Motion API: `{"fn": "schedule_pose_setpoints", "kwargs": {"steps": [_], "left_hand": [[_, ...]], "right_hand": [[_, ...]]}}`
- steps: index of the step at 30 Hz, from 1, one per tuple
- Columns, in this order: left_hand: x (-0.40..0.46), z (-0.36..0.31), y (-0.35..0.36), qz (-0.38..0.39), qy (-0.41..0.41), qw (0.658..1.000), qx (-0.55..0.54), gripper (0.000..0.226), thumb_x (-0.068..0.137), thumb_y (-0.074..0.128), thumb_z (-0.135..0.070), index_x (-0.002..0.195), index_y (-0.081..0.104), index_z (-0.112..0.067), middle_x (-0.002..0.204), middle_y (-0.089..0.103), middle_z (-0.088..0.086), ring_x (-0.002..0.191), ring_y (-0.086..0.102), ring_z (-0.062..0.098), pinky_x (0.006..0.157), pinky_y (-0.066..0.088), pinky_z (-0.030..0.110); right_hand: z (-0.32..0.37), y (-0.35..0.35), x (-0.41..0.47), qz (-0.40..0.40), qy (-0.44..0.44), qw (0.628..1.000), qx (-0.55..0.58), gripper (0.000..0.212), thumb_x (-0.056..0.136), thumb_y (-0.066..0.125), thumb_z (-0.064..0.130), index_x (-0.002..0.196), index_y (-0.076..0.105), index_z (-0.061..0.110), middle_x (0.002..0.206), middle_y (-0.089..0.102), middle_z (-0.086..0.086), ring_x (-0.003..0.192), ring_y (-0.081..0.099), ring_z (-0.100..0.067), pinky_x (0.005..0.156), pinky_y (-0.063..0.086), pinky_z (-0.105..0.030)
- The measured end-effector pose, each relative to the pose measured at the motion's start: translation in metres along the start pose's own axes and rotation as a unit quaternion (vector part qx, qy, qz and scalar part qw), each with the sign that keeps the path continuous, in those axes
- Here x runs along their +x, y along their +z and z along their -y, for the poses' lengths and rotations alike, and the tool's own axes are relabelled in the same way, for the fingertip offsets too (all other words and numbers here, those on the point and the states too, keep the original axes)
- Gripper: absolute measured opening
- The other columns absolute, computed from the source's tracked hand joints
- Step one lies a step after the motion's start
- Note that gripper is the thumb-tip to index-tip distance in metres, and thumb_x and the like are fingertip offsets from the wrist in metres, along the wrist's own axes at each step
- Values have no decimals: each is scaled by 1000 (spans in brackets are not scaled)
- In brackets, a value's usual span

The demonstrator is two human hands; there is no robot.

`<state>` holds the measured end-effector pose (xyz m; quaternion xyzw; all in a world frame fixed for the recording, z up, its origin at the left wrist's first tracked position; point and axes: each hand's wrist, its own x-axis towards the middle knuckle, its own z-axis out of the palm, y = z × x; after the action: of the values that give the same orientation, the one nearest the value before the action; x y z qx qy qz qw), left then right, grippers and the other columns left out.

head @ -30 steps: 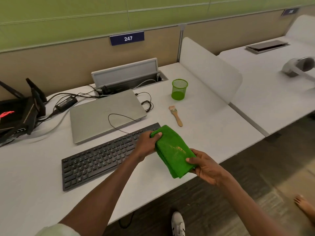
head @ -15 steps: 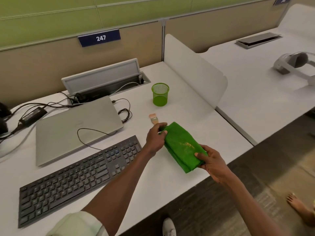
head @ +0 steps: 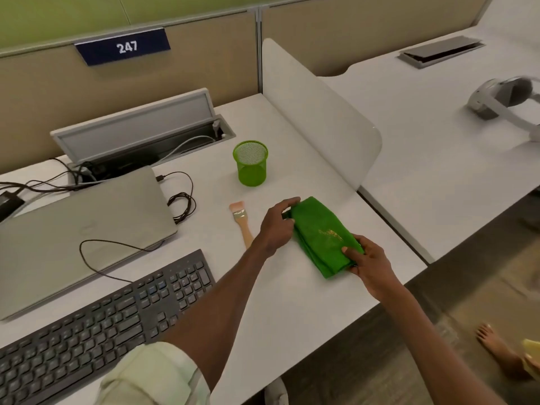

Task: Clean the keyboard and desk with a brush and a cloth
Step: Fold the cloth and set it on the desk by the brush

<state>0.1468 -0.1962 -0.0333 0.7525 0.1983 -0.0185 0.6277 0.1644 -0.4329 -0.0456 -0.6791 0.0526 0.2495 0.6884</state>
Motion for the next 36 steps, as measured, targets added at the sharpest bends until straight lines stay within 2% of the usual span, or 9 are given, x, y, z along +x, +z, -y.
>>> {"fn": "schedule_pose_setpoints", "kwargs": {"steps": [2, 8, 10, 12, 16, 22, 25, 30, 36], "left_hand": [[7, 0, 5, 8, -5, 1000, -10, 66, 87, 46, 11, 138, 60, -29, 137, 61, -4, 120, 61, 19, 78, 53, 30], [19, -1, 11, 24, -20, 999, -10, 62, 88, 45, 12, 140, 58, -18, 122, 62, -2, 112, 59, 16, 84, 49, 16], [20, 1, 13, 46, -14, 999, 19, 61, 84, 45, 9, 135, 61, -19, 124, 65, 3, 116, 60, 22, 95, 50, 25], [21, 3, 13, 70, -11, 996, 58, 67, 81, 45, -2, 145, 53, -21, 148, 52, 5, 135, 50, 22, 115, 41, 38], [9, -6, 15, 90, -24, 984, 153, 68, 99, 41, 2, 162, 21, -14, 171, -4, 6, 158, 5, 22, 126, 14, 33], [-9, 14, 2, 51, 29, 982, 180, 62, 104, 37, 2, 162, 18, -10, 171, -3, 9, 158, -2, 21, 122, 7, 25], [-27, 24, -12, 23, 52, 978, 200, 60, 107, 36, -3, 162, 15, -9, 171, -3, 7, 158, -3, 20, 122, 2, 23], [-61, 40, -42, -30, 77, 970, 231, 59, 109, 38, -10, 162, 12, -8, 171, 0, 6, 158, -1, 18, 120, -1, 18], [-94, 58, -83, -64, 74, 949, 301, 66, 110, 40, -23, 161, 3, -4, 170, -6, 10, 158, -7, 24, 127, -2, 34]], "right_hand": [[1, -3, 8, -7, -5, 1000, -18, 25, 95, 58, 0, 112, 66, 17, 108, 70, -12, 100, 69, -27, 87, 57, -48], [6, -7, 24, -23, -9, 997, -73, 26, 94, 59, 1, 109, 67, 20, 105, 70, -11, 101, 68, -31, 88, 55, -55], [7, -7, 27, -39, -24, 991, -125, 24, 94, 61, 5, 110, 67, 22, 104, 70, -10, 99, 68, -30, 86, 56, -55], [9, -6, 28, -58, -44, 976, -204, 24, 93, 62, 9, 114, 64, 20, 102, 69, -9, 95, 68, -28, 84, 58, -51], [12, 0, 24, -106, -98, 920, -365, 33, 94, 61, 14, 126, 60, 9, 108, 68, -9, 94, 63, -24, 79, 49, -31], [12, 4, 15, -181, -132, 858, -462, 46, 96, 60, 25, 134, 55, 1, 130, 57, -22, 124, 47, -36, 106, 36, -42], [16, 17, 2, -211, -181, 850, -447, 37, 95, 61, 17, 128, 59, 1, 128, 56, -19, 123, 44, -32, 96, 38, -35], [14, 54, -7, -174, -247, 849, -433, 18, 94, 57, 13, 101, 70, 3, 100, 64, -9, 90, 57, -22, 75, 37, -25], [5, 116, -15, -94, -244, 861, -436, 25, 90, 64, 26, 69, 63, 13, 68, 62, 2, 67, 57, -18, 60, 42, -32]]}}
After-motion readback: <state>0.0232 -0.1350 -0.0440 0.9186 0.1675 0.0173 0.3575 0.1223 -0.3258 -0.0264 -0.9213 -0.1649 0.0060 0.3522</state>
